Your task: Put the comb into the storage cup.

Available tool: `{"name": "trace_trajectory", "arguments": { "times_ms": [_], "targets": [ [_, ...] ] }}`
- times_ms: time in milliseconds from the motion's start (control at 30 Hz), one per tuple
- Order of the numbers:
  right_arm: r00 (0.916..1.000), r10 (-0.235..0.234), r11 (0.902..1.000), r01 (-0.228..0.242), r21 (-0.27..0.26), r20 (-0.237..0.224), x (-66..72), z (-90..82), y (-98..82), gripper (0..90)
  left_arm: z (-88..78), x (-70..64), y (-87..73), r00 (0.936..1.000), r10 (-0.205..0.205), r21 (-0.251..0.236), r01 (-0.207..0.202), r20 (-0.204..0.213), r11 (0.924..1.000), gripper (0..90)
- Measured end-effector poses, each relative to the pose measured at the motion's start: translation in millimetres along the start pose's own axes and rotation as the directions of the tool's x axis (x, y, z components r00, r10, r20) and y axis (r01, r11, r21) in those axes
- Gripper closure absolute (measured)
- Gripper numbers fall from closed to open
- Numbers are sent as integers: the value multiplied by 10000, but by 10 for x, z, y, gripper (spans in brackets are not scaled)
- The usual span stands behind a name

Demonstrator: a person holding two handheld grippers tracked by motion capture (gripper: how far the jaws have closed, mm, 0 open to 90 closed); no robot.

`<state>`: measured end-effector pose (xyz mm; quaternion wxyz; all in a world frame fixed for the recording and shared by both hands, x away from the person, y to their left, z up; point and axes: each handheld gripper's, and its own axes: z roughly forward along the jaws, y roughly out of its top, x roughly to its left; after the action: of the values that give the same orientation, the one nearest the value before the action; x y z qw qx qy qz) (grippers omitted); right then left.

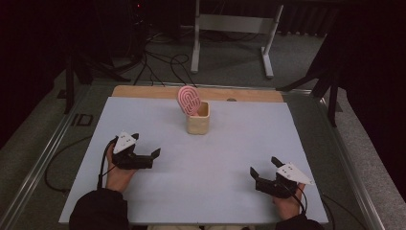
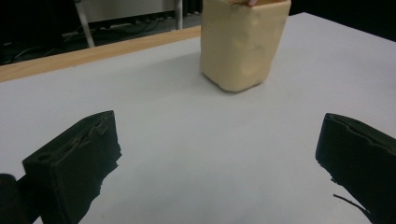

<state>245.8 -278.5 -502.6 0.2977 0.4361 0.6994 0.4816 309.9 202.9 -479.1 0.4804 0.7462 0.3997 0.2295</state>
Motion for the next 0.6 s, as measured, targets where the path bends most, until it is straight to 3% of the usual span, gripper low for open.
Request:
{"name": "trace_trajectory", "arguments": {
  "times_ms": [600],
  "targets": [
    [10000,-18,10000,18,-68,-48,7,-15,12,91,-232,-13,-227,9977,515,-112,-521,-437,9986,1]
  ]
}}
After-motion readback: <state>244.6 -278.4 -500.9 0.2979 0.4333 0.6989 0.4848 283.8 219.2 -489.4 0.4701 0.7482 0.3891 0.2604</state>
